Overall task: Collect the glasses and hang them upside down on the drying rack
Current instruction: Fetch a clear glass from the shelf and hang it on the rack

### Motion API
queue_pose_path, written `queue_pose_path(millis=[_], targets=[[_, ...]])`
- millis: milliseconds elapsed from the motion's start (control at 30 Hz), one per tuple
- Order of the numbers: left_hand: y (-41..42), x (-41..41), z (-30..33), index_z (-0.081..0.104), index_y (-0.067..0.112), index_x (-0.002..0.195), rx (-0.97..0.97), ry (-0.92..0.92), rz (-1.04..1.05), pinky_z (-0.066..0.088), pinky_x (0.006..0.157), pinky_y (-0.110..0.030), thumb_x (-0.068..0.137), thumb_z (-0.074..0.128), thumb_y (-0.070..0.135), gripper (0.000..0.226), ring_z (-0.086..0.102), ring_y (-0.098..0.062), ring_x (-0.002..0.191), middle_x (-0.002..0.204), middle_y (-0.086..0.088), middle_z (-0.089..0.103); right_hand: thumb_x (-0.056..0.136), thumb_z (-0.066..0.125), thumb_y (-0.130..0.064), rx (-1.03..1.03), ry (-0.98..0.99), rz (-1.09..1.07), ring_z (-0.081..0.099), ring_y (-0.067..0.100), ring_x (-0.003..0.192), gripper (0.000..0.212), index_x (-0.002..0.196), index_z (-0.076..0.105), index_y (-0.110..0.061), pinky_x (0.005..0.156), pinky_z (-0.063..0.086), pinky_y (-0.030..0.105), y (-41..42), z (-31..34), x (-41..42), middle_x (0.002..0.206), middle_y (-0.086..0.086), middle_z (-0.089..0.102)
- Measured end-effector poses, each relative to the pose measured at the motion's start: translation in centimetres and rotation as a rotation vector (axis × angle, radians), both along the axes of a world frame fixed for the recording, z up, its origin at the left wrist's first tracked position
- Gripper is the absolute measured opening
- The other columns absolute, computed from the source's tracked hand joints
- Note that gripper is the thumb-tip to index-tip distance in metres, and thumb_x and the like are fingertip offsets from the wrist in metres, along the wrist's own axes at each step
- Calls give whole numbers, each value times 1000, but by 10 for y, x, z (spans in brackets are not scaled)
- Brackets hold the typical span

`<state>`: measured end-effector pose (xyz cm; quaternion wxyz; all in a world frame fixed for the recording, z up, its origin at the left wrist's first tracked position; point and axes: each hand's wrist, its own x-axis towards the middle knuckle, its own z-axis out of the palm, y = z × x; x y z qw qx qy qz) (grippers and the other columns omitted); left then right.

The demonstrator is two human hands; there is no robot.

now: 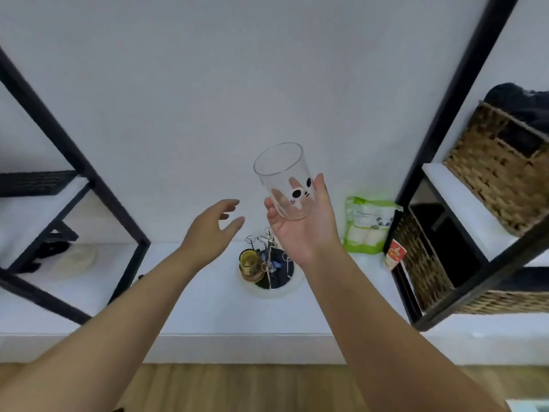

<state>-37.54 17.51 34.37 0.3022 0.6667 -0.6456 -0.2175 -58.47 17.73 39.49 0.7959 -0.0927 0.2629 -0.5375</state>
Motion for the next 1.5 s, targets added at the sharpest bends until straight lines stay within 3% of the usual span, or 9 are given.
queue_pose_path(millis=[267,467,667,767,1067,1167,1233,1367,1500], targets=[[-44,-6,-61,55,32,142,48,1,-135,46,99,-32,98,63,44,46,58,-8,118,136,13,61,102,49,-61,-72,97,-68,61,26,78,48,118,64,-18,68,55,30,1,-52,-12,103,14,61],[-53,12,-127,53,35,142,95,9,-108,43,95,-29,98,64,43,46,56,-9,121,137,14,58,96,57,-63,15,211,-75,74,29,88,53,131,62,-23,72,61,34,0,-119,-6,122,15,65],[-66,22,-191,53,30,144,91,-1,-35,40,106,-33,101,59,31,43,50,-17,134,146,6,55,99,52,-61,9,201,-72,78,24,88,47,125,65,-24,78,64,33,-3,-180,9,100,9,81],[-74,23,-227,53,28,144,110,-35,-23,37,106,-32,101,60,28,43,47,-21,137,149,2,52,98,56,-60,23,216,-91,79,23,87,50,131,62,-23,78,64,34,-4,-213,14,108,10,78],[-82,29,-310,43,28,152,110,-235,-12,40,112,-54,101,54,45,55,33,-31,146,160,-3,37,96,64,-55,54,260,-169,77,27,96,47,129,69,-22,77,64,35,-4,-297,20,114,12,77],[-85,32,-319,41,32,154,87,-230,-31,41,111,-53,101,52,49,57,36,-30,144,159,-2,39,94,67,-50,55,278,-184,75,30,97,33,108,82,-24,84,65,37,-3,-311,18,103,11,80],[-86,33,-321,43,34,153,55,-211,-43,42,110,-49,101,52,51,56,40,-28,141,157,0,41,96,68,-45,46,353,-198,75,32,99,25,104,83,-26,83,65,40,-7,-316,15,103,9,79],[-88,36,-322,47,34,151,16,-143,-48,45,103,-39,100,56,49,54,50,-22,132,149,4,48,98,68,-32,-104,624,-245,71,23,106,56,151,51,-36,86,63,45,-20,-308,10,127,-1,63],[-88,39,-324,49,35,149,-3,-85,-49,44,99,-32,98,60,49,54,52,-17,128,144,7,50,87,79,-42,-303,1004,-233,65,15,123,65,144,52,-55,94,62,47,-38,-296,15,143,-15,51]])
